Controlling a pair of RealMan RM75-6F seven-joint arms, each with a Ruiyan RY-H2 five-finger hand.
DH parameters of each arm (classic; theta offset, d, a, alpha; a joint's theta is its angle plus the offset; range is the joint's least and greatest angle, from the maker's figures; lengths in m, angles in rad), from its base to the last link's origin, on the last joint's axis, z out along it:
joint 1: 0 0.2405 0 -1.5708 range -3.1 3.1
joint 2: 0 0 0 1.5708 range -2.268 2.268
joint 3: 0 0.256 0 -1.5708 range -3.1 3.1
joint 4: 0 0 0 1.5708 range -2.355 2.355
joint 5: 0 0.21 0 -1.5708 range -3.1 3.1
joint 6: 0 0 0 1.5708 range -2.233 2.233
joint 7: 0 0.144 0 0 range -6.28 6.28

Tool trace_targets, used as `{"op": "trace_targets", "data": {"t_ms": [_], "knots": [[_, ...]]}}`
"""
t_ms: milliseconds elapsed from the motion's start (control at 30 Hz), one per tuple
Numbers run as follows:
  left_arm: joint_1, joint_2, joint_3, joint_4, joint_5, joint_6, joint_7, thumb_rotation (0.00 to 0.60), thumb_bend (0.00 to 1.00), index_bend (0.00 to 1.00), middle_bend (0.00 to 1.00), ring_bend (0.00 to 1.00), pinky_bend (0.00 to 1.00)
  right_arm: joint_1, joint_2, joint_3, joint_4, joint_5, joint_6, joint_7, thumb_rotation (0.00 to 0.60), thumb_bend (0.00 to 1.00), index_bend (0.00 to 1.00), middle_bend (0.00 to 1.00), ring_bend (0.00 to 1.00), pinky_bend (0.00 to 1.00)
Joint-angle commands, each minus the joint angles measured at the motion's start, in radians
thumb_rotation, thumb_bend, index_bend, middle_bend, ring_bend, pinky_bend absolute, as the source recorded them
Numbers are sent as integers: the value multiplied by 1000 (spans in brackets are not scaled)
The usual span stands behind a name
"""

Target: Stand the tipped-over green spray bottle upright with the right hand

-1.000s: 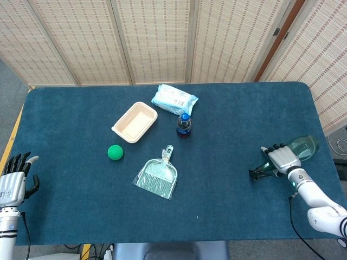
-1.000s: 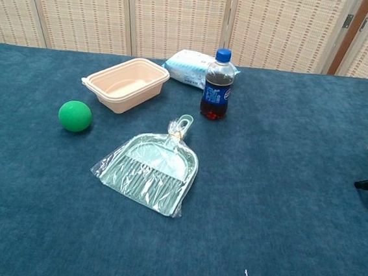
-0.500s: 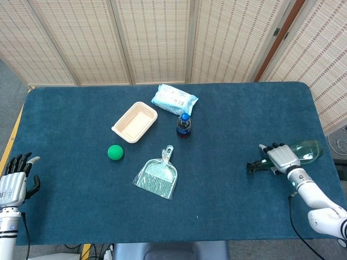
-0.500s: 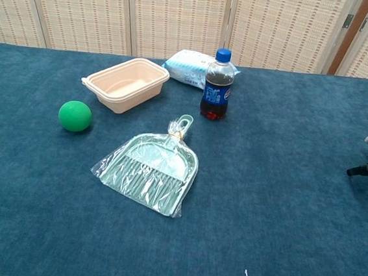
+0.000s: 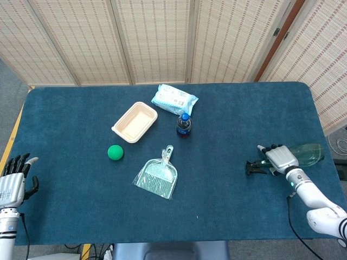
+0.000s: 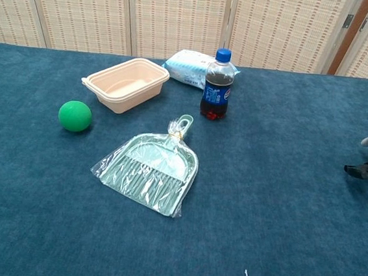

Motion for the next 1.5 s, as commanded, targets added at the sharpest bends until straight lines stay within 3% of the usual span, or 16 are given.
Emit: {"op": "trace_targets", "data": {"t_ms": [33, 667, 1100, 1500], "knots": [[0, -1, 0, 4, 0, -2, -3, 600, 611, 189, 103, 26, 21, 1, -3, 3, 2, 0, 3, -3, 600, 321, 164, 307, 217, 278], [6, -1, 2, 1, 1, 1, 1, 600, 612, 189, 103, 26, 20, -11, -8, 10, -7, -10, 39, -14, 600, 336, 292, 410, 318, 352], [4, 19, -3, -29, -4, -5, 20, 600, 611, 189, 103, 26, 20, -34, 13, 19, -42, -38, 94, 8, 600, 339, 298, 417, 323, 355], [-5, 31, -2, -42, -3, -21, 27, 600, 612, 189, 103, 26, 20, -76, 76, 45, -148, -66, 210, 25, 600, 339, 298, 418, 324, 354]]}}
